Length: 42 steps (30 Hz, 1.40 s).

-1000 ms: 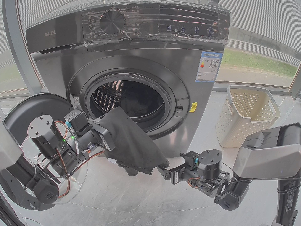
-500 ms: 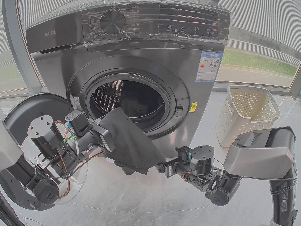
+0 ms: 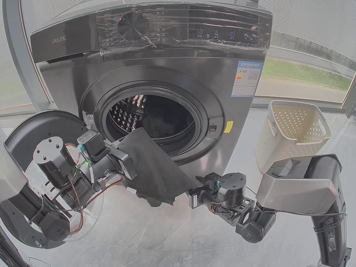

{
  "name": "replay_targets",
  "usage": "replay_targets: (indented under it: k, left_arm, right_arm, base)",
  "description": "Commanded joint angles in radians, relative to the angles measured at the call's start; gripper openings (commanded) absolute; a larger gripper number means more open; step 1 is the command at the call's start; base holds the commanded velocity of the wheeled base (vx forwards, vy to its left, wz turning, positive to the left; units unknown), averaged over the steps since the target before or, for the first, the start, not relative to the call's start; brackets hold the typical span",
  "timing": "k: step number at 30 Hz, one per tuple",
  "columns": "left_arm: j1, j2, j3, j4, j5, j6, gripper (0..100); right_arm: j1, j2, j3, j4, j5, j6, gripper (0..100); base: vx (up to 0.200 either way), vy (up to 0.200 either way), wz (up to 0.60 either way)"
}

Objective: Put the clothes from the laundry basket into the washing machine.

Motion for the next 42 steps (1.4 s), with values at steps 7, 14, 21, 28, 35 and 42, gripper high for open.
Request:
replay_targets:
  k: [7, 14, 21, 28, 35, 42]
  left_arm:
    - [0.007, 0.032, -0.002, -0.004, 0.000, 0.003, 0]
    - [0.012, 0.047, -0.006, -0.004, 0.004, -0.013, 0]
    - [0.013, 0.041, 0.034, -0.004, 0.007, -0.010, 0]
    - [0.020, 0.101, 0.097, -0.002, -0.014, -0.009, 100]
    - [0.007, 0.230, 0.105, -0.002, -0.008, 0.000, 100]
    - [-0.005, 0.301, 0.103, -0.002, -0.011, -0.003, 100]
  right_arm:
    - [0.026, -0.077, 0.071, -0.027, -0.001, 0.008, 0]
    - [0.032, -0.269, 0.215, -0.026, 0.001, 0.011, 0]
    - [0.032, -0.502, 0.468, -0.058, 0.059, 0.011, 0]
    - [0.032, -0.586, 0.454, -0.044, 0.068, 0.006, 0]
    - [0.055, -0.575, 0.378, -0.041, 0.083, 0.010, 0]
    - [0.070, -0.559, 0.322, -0.044, 0.083, 0.011, 0]
  base:
    - [0.000, 0.000, 0.00]
    - [0.000, 0.000, 0.00]
    - [0.000, 0.000, 0.00]
    - [0.000, 0.000, 0.00]
    - [0.000, 0.000, 0.00]
    - [0.000, 0.000, 0.00]
